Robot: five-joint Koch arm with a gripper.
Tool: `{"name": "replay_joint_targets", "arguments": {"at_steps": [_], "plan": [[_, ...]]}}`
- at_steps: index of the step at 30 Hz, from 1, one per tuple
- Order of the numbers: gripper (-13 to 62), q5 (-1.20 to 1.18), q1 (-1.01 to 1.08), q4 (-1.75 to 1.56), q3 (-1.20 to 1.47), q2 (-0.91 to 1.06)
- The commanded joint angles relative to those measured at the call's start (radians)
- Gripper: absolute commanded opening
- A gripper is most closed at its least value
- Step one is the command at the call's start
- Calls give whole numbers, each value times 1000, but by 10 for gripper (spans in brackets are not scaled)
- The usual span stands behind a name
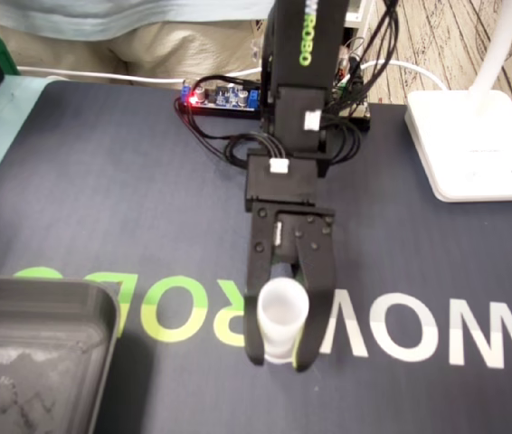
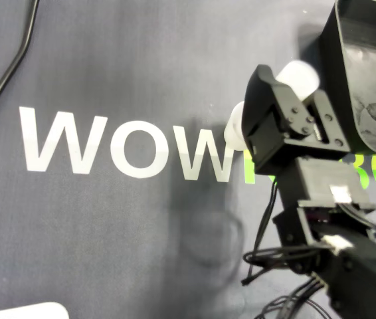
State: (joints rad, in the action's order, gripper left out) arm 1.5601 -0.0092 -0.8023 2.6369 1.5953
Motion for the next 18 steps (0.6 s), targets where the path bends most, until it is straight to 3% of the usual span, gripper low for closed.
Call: {"name": "replay_joint_targets", "arguments": {"at_steps": [1, 8, 18], "plan": [[160, -5, -9, -120, -8, 3], [197, -12, -12, -120, 0, 34], [197, -72, -14, -29, 17, 259]]}}
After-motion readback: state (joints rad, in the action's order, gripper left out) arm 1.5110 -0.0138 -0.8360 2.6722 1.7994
